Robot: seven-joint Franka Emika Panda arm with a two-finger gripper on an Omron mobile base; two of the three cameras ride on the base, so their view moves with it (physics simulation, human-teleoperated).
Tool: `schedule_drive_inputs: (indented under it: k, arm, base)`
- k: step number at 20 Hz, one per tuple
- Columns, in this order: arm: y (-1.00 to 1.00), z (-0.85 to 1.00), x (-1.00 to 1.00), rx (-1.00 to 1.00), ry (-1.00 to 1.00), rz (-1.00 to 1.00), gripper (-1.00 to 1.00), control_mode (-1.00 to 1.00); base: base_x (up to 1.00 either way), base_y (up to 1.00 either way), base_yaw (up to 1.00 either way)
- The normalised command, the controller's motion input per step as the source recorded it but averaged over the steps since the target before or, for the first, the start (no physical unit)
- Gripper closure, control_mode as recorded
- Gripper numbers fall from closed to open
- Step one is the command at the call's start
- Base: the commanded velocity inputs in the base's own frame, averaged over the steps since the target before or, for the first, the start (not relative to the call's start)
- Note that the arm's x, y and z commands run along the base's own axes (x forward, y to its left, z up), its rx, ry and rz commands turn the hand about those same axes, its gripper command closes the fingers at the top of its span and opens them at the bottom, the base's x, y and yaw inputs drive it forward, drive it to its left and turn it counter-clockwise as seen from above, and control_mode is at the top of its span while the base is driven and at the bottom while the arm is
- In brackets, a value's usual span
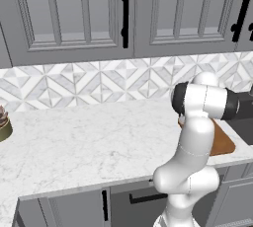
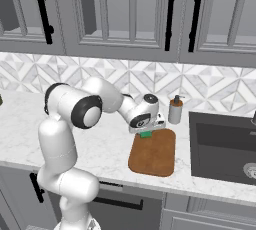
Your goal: Pick up the sponge from the counter and clean the cutting board by briefly scrubbing or pressing down on the cutting board. Once finished, release the sponge.
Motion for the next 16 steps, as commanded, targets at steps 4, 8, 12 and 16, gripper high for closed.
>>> schedule_drive_inputs:
  k: [4,8,12,16]
  arm:
    - [-0.21,0.0,0.56,0.0,0.38,0.0,1.0,-1.0]
    - [-0.23,0.09,0.19,0.0,0.34,0.0,1.0,-1.0]
    - [-0.46,0.0,0.0,0.0,0.14,0.0,1.0,-1.0]
    - [-0.45,-0.15,-0.07,0.0,0.0,0.0,1.0,-1.0]
  base:
    - [0.0,0.0,0.0]
    - [0.0,0.0,0.0]
    - [0.0,0.0,0.0]
    - [0.0,0.0,0.0]
